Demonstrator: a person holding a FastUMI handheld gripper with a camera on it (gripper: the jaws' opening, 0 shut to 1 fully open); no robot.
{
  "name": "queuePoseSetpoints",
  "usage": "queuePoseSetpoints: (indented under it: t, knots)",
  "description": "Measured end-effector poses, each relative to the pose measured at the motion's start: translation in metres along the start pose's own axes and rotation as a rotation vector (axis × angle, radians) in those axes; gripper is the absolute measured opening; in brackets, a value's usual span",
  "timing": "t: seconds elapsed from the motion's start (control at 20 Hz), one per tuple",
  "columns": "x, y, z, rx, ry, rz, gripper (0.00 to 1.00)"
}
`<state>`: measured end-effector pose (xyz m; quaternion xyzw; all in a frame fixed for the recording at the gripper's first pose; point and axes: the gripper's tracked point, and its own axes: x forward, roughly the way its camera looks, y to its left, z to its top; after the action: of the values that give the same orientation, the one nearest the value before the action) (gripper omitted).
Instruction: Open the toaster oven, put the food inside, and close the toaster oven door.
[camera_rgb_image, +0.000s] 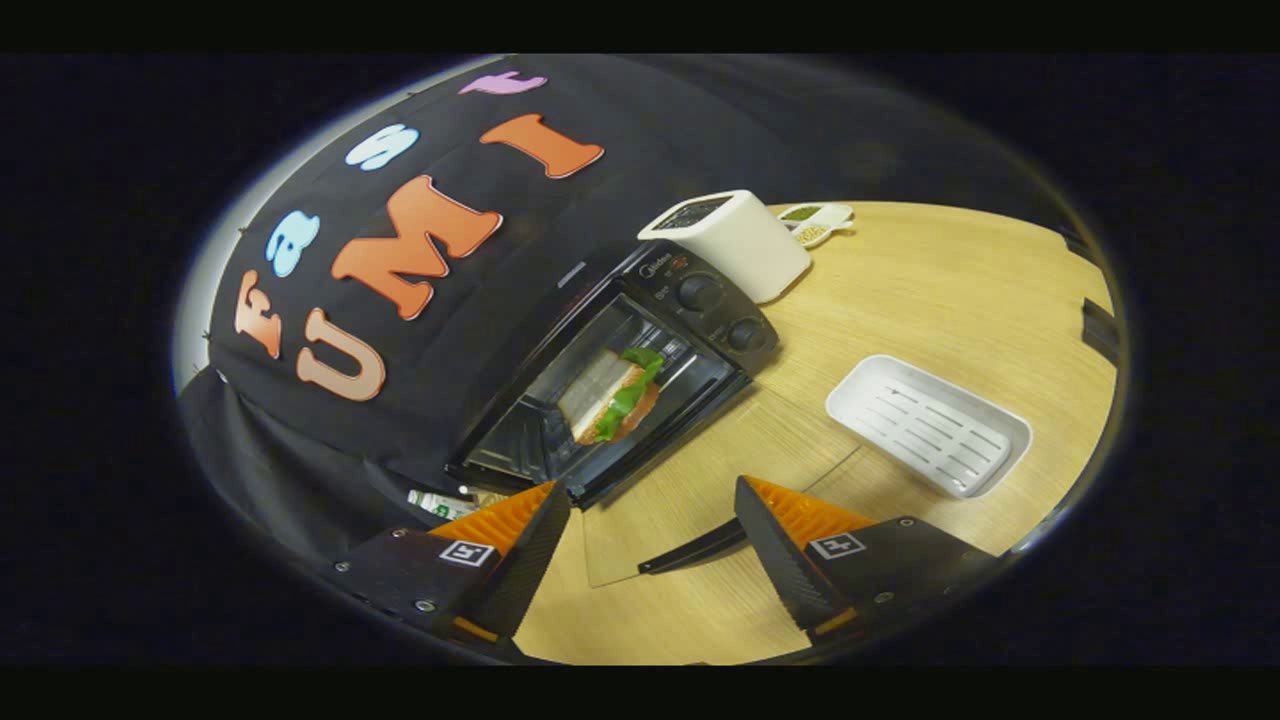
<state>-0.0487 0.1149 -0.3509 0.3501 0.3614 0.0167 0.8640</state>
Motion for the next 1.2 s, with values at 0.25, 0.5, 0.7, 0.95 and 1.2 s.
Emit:
queuePoseSetpoints:
  t: [0.25,0.5,0.7,0.95,1.2]
  knots:
    - [-0.007,-0.037,-0.027,-0.361,0.048,-0.138,0.98]
    - [-0.003,-0.057,-0.051,-0.599,0.148,-0.236,0.99]
    - [0.011,-0.057,-0.064,-0.653,0.202,-0.250,0.99]
    - [0.028,-0.050,-0.074,-0.686,0.240,-0.251,0.99]
    - [0.030,-0.054,-0.083,-0.763,0.283,-0.270,1.00]
